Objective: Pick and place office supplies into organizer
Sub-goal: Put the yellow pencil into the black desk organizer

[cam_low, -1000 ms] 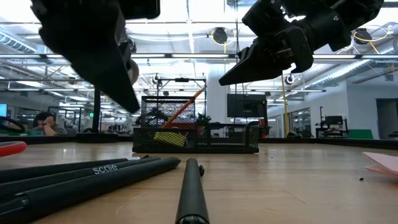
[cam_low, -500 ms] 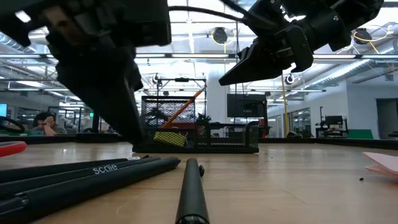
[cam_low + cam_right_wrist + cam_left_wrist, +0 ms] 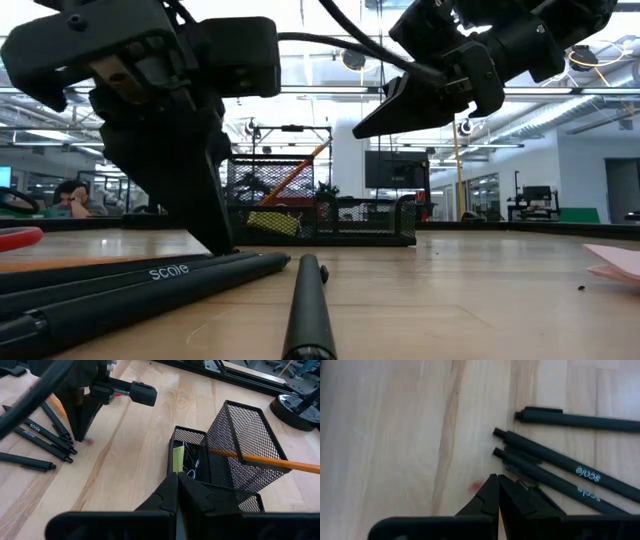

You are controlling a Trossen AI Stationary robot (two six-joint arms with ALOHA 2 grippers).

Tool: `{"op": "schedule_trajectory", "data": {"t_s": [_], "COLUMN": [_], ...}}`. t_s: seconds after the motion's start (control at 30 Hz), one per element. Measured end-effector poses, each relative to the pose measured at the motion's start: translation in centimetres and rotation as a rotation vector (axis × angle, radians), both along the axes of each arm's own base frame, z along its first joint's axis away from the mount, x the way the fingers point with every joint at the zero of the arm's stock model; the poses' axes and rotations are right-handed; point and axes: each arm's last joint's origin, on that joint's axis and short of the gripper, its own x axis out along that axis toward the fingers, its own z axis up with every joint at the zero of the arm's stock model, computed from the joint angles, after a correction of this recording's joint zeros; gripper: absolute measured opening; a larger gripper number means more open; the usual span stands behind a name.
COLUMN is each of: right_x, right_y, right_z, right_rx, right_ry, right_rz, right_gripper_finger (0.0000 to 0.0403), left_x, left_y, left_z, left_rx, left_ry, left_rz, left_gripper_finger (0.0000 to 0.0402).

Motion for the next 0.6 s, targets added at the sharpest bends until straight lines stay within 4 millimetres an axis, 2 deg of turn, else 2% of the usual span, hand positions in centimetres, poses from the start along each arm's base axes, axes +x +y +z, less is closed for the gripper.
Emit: {"op": "schedule_trajectory", "data": {"t_s": [0.27, 0.47, 0.6], "right_x": [0.0, 0.0, 0.0], "right_y": [0.0, 0.0, 0.0], "right_z": [0.0, 0.0, 0.0], "right_rx": [-0.002, -0.002, -0.002], "right_ry": [0.001, 0.001, 0.001], "right_rz": [0.001, 0.001, 0.001], "right_gripper_finger": [0.0004, 0.0004, 0.0004], "left_x": [-1.1, -1.1, -1.1], "left_y": [0.4, 0.3, 0.3], "left_z": [-1.2, -1.3, -1.2], "left_rx": [-0.021, -0.020, -0.013], "left_ry": [0.031, 0.023, 0.014], "left_rz": [0.068, 0.073, 0.078], "left_gripper_finger": [0.0004, 0.0017, 0.0006]}}
